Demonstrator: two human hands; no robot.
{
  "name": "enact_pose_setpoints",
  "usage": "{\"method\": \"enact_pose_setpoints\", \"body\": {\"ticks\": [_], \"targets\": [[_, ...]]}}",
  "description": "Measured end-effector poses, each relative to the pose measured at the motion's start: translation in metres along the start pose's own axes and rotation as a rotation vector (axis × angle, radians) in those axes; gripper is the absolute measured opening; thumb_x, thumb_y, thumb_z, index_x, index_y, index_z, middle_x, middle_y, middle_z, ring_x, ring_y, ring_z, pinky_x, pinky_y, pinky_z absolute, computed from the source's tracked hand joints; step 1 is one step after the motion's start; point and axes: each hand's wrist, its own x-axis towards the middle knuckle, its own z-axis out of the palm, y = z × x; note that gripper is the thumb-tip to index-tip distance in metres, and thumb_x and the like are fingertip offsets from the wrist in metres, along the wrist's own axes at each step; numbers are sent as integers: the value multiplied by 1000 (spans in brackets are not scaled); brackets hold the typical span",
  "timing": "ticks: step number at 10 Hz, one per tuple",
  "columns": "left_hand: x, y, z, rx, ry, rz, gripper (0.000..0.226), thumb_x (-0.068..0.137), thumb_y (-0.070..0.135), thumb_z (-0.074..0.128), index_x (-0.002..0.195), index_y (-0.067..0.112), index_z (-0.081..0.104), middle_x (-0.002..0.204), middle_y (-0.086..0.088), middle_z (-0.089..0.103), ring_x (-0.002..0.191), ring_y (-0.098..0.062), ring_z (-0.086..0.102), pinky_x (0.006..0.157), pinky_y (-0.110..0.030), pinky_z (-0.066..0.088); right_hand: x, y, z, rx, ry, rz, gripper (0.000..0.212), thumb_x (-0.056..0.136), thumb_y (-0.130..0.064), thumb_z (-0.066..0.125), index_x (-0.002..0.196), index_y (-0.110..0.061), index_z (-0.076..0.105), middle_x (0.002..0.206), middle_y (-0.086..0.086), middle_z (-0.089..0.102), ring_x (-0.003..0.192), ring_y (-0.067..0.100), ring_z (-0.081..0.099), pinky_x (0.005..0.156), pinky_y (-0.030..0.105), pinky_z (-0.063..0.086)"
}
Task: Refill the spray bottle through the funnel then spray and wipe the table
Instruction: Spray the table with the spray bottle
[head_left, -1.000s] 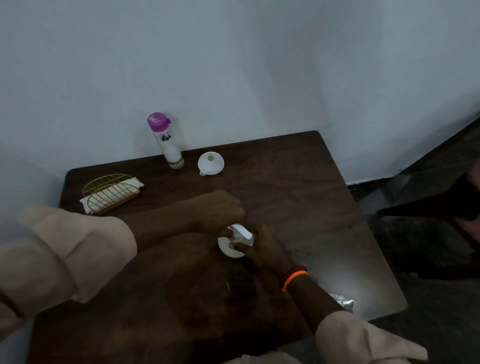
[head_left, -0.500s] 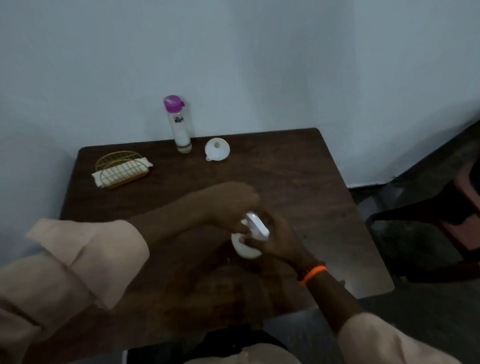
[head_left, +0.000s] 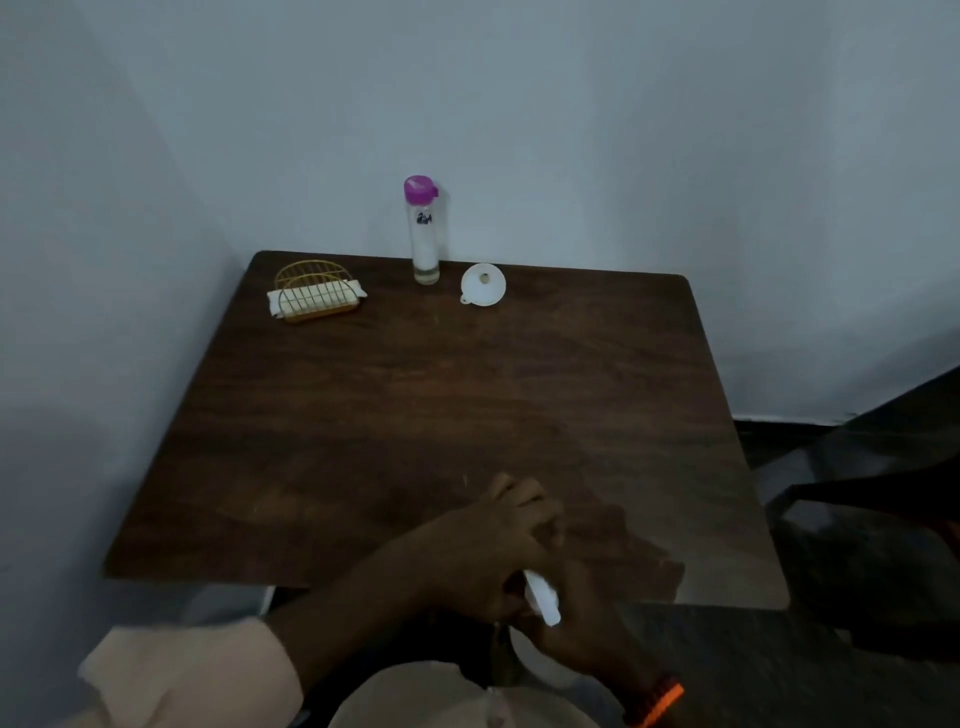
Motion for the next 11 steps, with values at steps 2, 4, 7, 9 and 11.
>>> {"method": "enact_pose_setpoints", "body": {"ticks": [2,4,7,9,11], "targets": [[-62,3,33,-454,626,-594,69,77,41,84,136,49,51,139,27,46,132,11,40,106,-12,36,-465,48,287,44,-207,388,11,89,-38,71,89,-46,64,71,-12,64,62,0,59,59,25,47],[-97,-21,89,-449,904,-974,34,86,0,74,104,28,68,105,5,70,98,-15,69,83,2,44,-488,52,314,-139,-216,555,33,81,-46,78,66,-29,54,60,-6,57,56,7,58,52,24,42],[-97,-32,92,-372,840,-996,25,89,-5,65,102,13,75,100,2,68,92,-11,62,81,2,38,-487,57,316,-179,-265,516,31,85,-27,74,72,-43,51,63,-27,61,58,-1,59,59,9,36],[-94,-39,93,-397,809,-966,22,88,1,69,99,19,76,100,6,68,94,-11,65,86,-24,49,-492,54,304,-281,-327,348,29,77,-14,68,100,-30,72,87,-30,61,73,-14,57,70,-11,31],[-93,-44,97,-402,782,-947,21,89,3,69,97,22,76,100,6,69,94,-8,67,86,-29,55,-505,63,297,-355,-353,331,44,60,-2,86,100,-15,71,70,-28,53,64,-21,47,65,-14,19]]}}
